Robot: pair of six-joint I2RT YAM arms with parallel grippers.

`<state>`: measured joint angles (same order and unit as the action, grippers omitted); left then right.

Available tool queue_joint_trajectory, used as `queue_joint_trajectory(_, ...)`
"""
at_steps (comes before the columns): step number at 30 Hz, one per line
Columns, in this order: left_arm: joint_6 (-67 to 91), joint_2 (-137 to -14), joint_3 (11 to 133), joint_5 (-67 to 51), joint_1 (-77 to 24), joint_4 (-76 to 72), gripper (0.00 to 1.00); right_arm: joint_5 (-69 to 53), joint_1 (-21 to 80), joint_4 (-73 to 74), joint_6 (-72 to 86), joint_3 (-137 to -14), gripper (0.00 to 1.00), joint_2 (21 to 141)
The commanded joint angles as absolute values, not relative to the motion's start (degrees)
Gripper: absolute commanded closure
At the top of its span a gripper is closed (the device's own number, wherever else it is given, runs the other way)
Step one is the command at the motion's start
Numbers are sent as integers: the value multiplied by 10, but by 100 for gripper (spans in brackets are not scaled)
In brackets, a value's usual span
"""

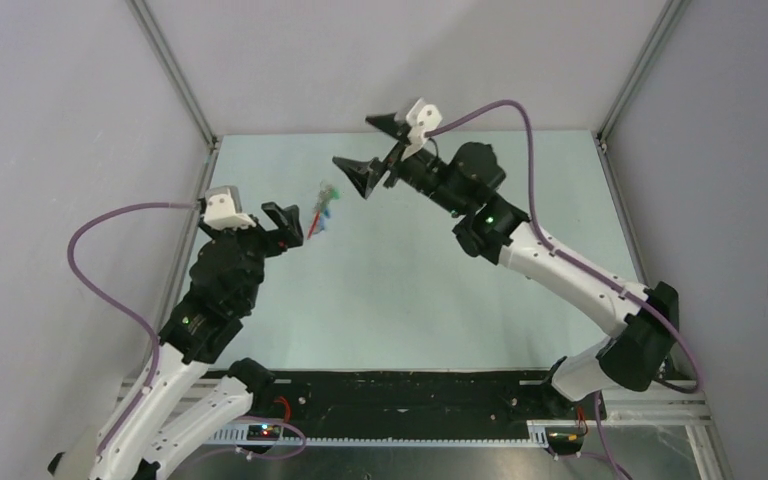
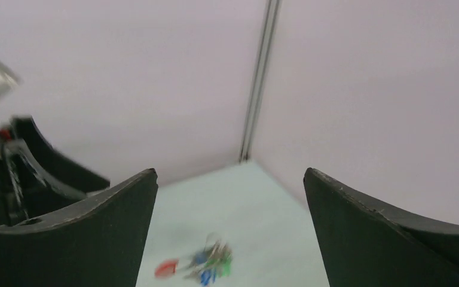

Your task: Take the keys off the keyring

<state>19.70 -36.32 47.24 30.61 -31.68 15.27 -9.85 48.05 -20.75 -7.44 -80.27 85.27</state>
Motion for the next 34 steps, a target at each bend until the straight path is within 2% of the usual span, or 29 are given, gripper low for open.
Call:
queue_joint_trajectory(1,163,-339,487,337,-314,175,4,-131,480,-221,-82,-841,1,822)
queue_joint_trajectory(11,149,-392,526,259,-314,221,3,-27,428,-92,-74,-676,1,674)
queue_joint_trajectory(17,216,-400,537,319,-319,220,0,49,368,-19,-23,-569,1,556)
queue_joint_trajectory(23,217,-362,526,344,-328,205,0,81,325,44,-8,-492,1,417)
queue_joint_trajectory(34,194,-340,505,344,-328,188,0,94,309,83,-11,-459,1,369)
